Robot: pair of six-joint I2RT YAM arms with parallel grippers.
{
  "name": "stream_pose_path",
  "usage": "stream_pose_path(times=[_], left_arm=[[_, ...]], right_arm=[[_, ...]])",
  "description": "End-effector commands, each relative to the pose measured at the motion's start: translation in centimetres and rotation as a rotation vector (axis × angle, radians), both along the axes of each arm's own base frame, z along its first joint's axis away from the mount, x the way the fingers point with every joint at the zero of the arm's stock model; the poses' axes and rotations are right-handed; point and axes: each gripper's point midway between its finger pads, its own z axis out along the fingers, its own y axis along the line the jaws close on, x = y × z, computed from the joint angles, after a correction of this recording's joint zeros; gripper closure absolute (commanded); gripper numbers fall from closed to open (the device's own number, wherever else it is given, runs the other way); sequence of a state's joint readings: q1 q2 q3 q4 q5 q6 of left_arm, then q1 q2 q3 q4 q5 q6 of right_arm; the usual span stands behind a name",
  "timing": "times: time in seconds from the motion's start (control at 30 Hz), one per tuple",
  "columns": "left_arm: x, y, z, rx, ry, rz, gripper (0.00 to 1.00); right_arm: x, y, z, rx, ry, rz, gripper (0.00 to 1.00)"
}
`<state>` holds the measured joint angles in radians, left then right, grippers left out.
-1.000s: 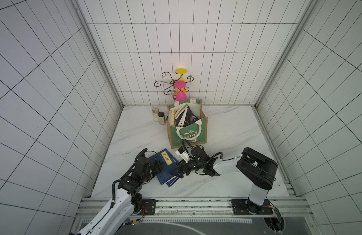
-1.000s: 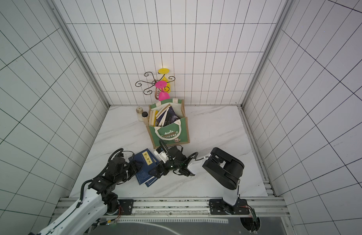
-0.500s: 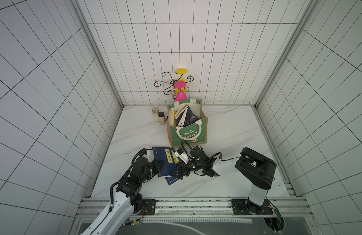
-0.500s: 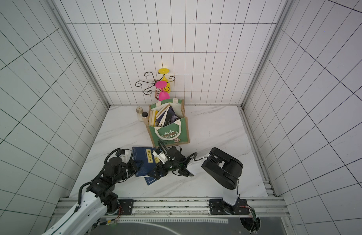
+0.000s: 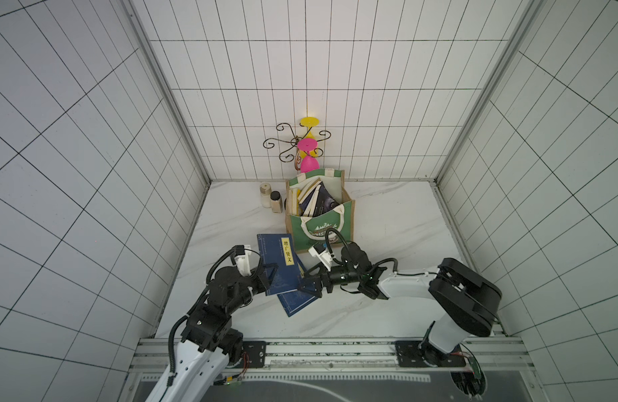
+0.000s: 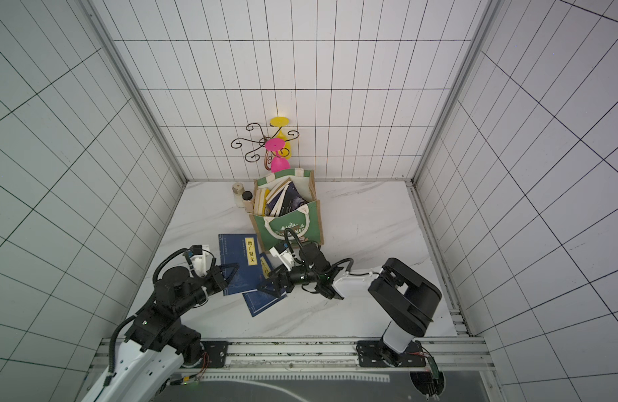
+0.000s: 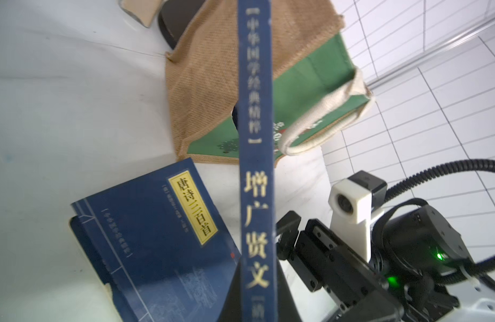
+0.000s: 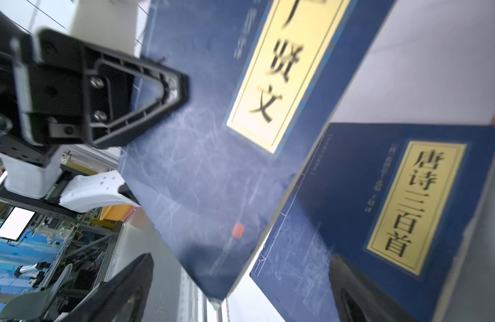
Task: Put the books into the canvas bag
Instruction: Pick up the book from the book.
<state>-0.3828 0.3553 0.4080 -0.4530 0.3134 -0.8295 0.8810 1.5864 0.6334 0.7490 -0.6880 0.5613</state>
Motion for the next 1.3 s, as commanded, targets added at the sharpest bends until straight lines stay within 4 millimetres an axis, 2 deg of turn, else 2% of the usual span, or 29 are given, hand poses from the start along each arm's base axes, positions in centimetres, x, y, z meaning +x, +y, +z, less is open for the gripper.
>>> stream_pose_path(times=[0.0, 0.17, 0.37, 0.47, 0.5, 0.53, 0.7, 0.73, 0.8, 0.87, 0.93, 0.97, 1.13, 1.27], left_arm=[[-2.3, -2.2, 3.2, -0.037, -0.095, -0.185, 1.00], [-5.0, -4.8, 5.5, -0.044, -0.202, -0.394, 1.00], [-8.3, -8.4, 7.2, -0.098, -0.311, -0.619, 1.00], [-9.2, -9.6, 7.4, -0.091, -0.349, -0.657, 1.00], [-9.5, -10.0, 7.2, -0.080, -0.352, -0.664, 1.00], [-9.5, -10.3, 7.0, -0.066, -0.352, -0.662, 1.00], [-9.7, -11.5, 5.6, -0.017, -0.333, -0.682, 0.99], [-9.7, -11.6, 5.4, -0.010, -0.329, -0.688, 0.96], [-9.7, -11.7, 5.3, -0.001, -0.332, -0.696, 0.85], [-9.9, -11.9, 5.6, 0.008, -0.354, -0.713, 0.54], [-9.9, -12.0, 6.0, 0.032, -0.373, -0.730, 0.29], [-10.0, -12.1, 6.3, 0.053, -0.379, -0.748, 0.22], [-10.4, -14.0, 7.0, 0.092, -0.330, -0.862, 0.14], [-11.9, -15.2, 6.0, 0.142, -0.252, -1.032, 0.14]], right_arm=[[-0.9, -2.3, 1.2, 0.035, 0.004, 0.015, 0.01], [-1.4, -5.0, 2.9, 0.079, 0.014, 0.022, 0.01], [-1.9, -5.5, 4.2, 0.123, 0.022, 0.031, 0.01], [-2.1, -5.7, 5.4, 0.171, 0.015, 0.025, 0.01], [-2.2, -5.9, 5.9, 0.191, 0.009, 0.024, 0.04], [-2.5, -6.1, 6.7, 0.220, -0.006, 0.028, 0.13], [-3.8, -7.3, 8.6, 0.263, -0.048, 0.038, 0.86], [-3.9, -7.5, 8.6, 0.255, -0.056, 0.038, 0.98], [-4.4, -7.8, 8.4, 0.230, -0.066, 0.050, 1.00], [-5.3, -8.2, 8.0, 0.192, -0.079, 0.089, 1.00], [-6.2, -8.6, 7.7, 0.150, -0.086, 0.128, 1.00], [-6.6, -8.8, 7.3, 0.121, -0.085, 0.144, 1.00], [-8.3, -10.1, 6.2, -0.008, -0.062, 0.194, 1.00], [-9.8, -11.3, 6.4, -0.034, -0.011, 0.202, 1.00]])
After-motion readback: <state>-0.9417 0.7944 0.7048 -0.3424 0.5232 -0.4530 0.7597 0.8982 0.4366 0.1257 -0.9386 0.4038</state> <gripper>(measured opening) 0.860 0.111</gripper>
